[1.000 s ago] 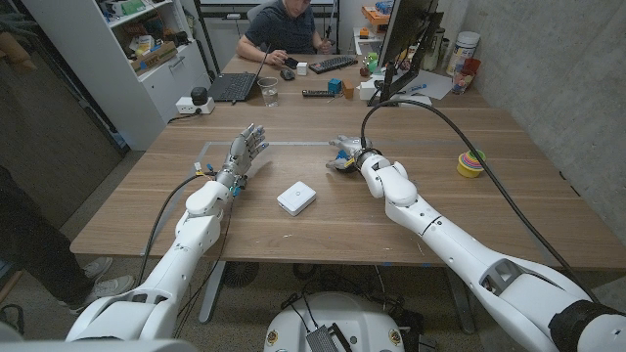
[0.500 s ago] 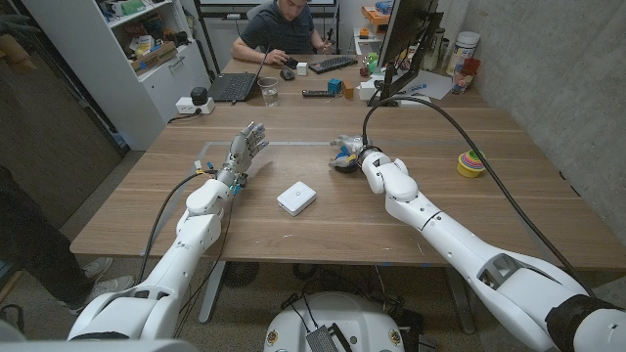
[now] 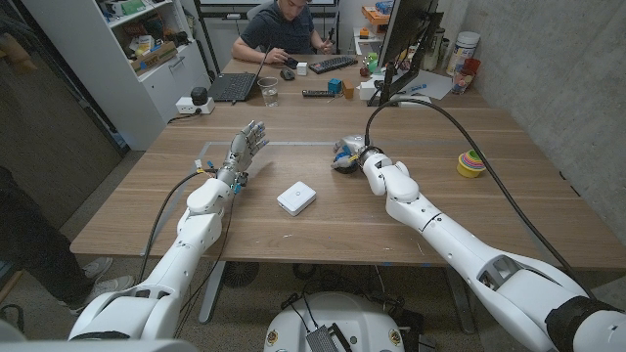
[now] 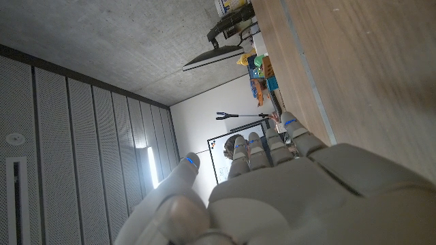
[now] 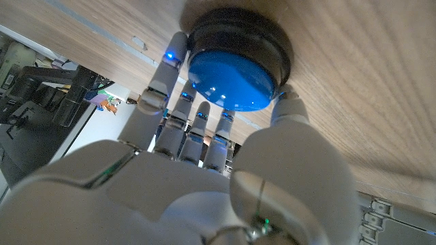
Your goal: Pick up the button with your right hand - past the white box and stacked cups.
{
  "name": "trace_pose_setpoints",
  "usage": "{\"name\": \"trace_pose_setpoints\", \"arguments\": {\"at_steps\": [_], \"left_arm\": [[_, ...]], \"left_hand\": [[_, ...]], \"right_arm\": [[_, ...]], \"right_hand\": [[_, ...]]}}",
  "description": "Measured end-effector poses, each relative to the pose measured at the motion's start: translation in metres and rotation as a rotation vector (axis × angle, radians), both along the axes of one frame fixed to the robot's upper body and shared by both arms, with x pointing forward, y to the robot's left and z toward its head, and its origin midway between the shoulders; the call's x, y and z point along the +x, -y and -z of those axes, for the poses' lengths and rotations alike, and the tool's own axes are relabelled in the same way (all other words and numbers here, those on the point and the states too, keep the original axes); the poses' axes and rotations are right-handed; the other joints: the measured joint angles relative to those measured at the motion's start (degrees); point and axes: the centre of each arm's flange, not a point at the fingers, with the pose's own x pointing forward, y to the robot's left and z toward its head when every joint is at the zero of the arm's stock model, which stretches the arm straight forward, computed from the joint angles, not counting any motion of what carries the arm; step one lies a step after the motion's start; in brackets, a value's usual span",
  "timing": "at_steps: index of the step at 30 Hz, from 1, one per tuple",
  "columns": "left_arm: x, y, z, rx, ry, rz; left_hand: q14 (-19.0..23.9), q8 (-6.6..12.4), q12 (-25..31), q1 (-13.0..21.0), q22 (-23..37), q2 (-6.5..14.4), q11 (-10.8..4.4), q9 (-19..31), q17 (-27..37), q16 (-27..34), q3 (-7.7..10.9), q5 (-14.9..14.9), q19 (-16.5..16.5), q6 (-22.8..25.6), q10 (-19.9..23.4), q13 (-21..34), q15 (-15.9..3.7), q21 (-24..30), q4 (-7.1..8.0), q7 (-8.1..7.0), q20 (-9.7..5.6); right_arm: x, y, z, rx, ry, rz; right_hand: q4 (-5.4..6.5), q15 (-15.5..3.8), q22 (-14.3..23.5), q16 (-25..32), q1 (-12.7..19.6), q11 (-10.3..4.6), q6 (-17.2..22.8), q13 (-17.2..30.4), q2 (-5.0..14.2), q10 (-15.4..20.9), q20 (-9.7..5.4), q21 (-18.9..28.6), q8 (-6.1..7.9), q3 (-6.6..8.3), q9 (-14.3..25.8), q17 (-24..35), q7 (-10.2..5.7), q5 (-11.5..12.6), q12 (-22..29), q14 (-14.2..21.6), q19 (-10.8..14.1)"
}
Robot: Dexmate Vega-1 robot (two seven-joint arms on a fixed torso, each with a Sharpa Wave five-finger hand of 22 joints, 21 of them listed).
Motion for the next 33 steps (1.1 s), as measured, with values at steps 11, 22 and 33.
{"name": "trace_pose_setpoints", "arguments": {"at_steps": [11, 22, 33], "left_arm": [[-0.003, 0.002, -0.001, 0.001, 0.012, 0.000], [-0.005, 0.005, -0.004, 0.004, 0.031, -0.008], [-0.006, 0.005, -0.004, 0.006, 0.039, -0.012]], "left_hand": [[0.0, 0.00, 0.0, 0.0, 0.0, 0.0, 0.00, 0.0, 0.0, 0.0, 0.00, 0.0, 0.0, 0.0, 0.0, 0.0, 0.00, 0.0, 0.00, 0.00, 0.00], [0.0, 0.00, 0.0, 0.0, 0.0, 0.0, 0.00, 0.0, 0.0, 0.0, 0.00, 0.0, 0.0, 0.0, 0.0, 0.0, 0.00, 0.0, 0.00, 0.00, 0.00], [0.0, 0.00, 0.0, 0.0, 0.0, 0.0, 0.00, 0.0, 0.0, 0.0, 0.00, 0.0, 0.0, 0.0, 0.0, 0.0, 0.00, 0.0, 0.00, 0.00, 0.00]], "right_arm": [[-0.004, 0.002, -0.003, 0.009, 0.080, -0.022], [-0.006, 0.006, -0.003, 0.003, 0.116, -0.030], [-0.011, 0.008, -0.007, 0.008, 0.162, -0.046]], "right_hand": [[-0.03, -1.45, 1.2, 2.5, 4.3, -0.64, 9.2, 2.5, -1.18, 7.8, 0.50, 2.7, -0.81, -0.13, -0.6, 2.7, 3.00, 0.7, 1.5, 9.5, 0.5], [0.71, 1.56, 1.8, 4.6, 5.3, 0.26, 14.2, 4.5, -2.20, 14.3, 0.82, 4.7, -2.02, -0.88, -0.4, 6.2, 5.40, -1.2, 3.8, 12.9, 0.9], [0.95, 1.64, 1.9, 4.6, 5.8, 0.33, 16.9, 5.3, -2.71, 15.4, 1.12, 5.7, -1.94, -1.12, 0.1, 7.3, 6.63, -1.9, 4.7, 14.0, 1.2]]}}
